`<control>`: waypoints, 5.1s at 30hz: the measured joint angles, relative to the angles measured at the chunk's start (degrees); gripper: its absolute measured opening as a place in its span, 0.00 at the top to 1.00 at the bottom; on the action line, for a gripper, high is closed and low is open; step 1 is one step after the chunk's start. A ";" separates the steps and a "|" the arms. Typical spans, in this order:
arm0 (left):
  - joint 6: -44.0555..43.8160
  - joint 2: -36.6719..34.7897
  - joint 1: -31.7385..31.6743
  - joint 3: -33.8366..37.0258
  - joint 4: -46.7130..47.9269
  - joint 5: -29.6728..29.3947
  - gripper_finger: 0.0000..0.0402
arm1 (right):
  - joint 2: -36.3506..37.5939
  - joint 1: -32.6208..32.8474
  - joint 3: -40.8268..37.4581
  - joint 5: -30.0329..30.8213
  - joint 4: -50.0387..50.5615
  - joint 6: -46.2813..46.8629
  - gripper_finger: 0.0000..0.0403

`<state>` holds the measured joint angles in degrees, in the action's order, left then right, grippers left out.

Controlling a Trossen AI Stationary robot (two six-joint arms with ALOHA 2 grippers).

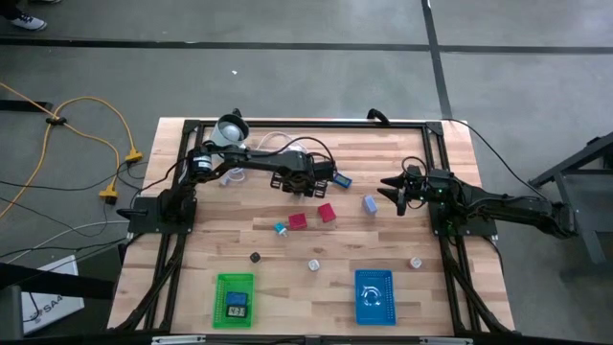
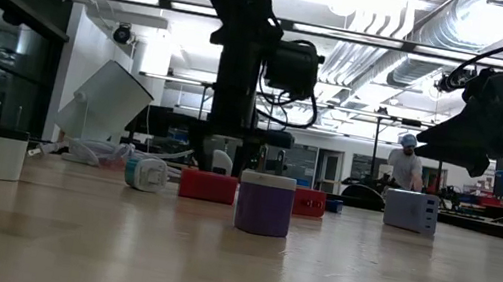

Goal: Pick & Place Office items
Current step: Put the left blue digital clock into the green bin

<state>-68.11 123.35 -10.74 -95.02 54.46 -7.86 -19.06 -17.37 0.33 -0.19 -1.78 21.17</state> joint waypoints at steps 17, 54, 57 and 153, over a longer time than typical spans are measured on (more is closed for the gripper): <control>-0.90 0.00 0.00 0.00 0.14 0.31 0.75 | 0.02 -0.02 -0.01 0.01 0.00 0.00 0.54; -0.70 -5.61 -0.31 0.04 1.13 0.17 0.82 | -0.01 -0.02 0.01 0.01 0.02 0.00 0.54; -0.70 -7.79 -0.50 0.02 2.00 0.07 0.82 | 0.00 -0.02 0.01 0.01 0.02 0.00 0.54; -7.33 -13.68 56.22 -0.04 7.96 -4.35 0.82 | 0.01 0.00 0.00 0.01 -0.03 0.00 0.54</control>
<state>-75.44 109.67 45.47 -95.07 62.41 -12.21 -19.05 -17.37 0.32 -0.19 -1.81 21.17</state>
